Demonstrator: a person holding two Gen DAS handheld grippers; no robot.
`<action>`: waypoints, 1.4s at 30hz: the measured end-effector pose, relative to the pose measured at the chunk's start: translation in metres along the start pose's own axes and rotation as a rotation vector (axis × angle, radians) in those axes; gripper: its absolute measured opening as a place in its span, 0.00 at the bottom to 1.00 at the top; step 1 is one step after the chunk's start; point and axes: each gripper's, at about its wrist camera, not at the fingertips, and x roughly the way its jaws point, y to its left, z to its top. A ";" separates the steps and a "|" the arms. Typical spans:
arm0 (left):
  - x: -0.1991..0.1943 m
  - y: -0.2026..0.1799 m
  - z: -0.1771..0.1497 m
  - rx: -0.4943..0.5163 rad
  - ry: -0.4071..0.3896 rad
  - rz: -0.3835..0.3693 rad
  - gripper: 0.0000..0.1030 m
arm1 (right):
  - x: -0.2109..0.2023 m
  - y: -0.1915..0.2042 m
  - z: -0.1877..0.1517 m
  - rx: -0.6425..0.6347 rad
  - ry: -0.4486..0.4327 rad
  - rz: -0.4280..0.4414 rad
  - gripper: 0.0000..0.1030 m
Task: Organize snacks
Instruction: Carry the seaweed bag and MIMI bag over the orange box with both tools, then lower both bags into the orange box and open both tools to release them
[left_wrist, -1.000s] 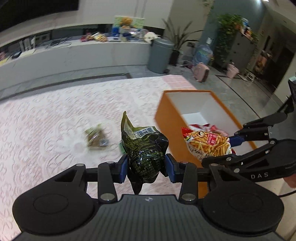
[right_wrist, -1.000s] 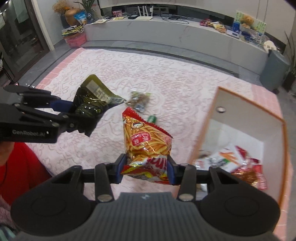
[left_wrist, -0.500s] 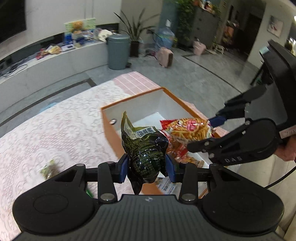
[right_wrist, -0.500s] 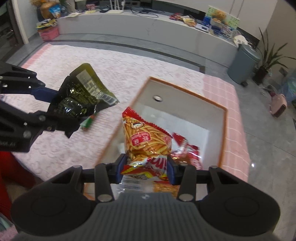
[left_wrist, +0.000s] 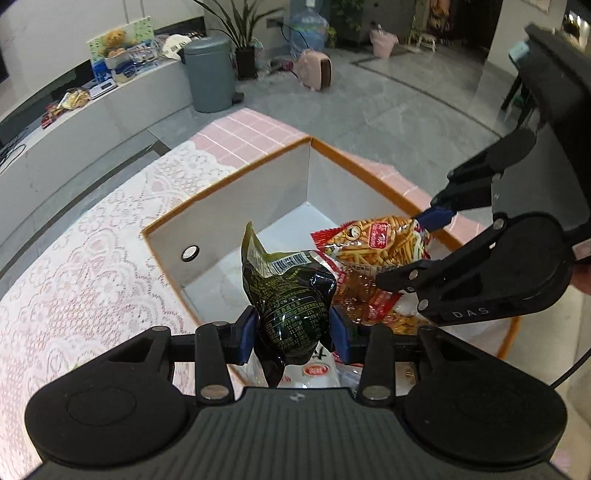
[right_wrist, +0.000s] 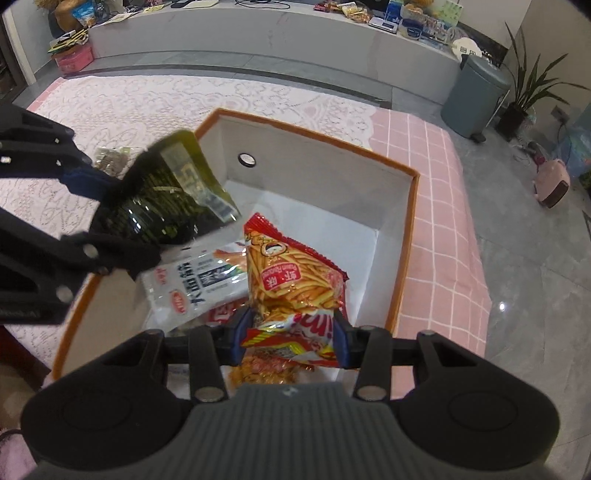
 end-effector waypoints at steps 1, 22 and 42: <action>0.006 0.000 0.001 0.004 0.008 0.000 0.46 | 0.004 -0.002 0.001 -0.001 0.001 0.005 0.42; 0.073 0.004 0.015 0.058 0.136 0.043 0.47 | 0.056 -0.021 0.014 -0.030 -0.010 0.018 0.43; 0.044 -0.002 0.015 0.136 0.081 0.082 0.65 | 0.053 -0.016 0.017 -0.066 -0.006 -0.021 0.56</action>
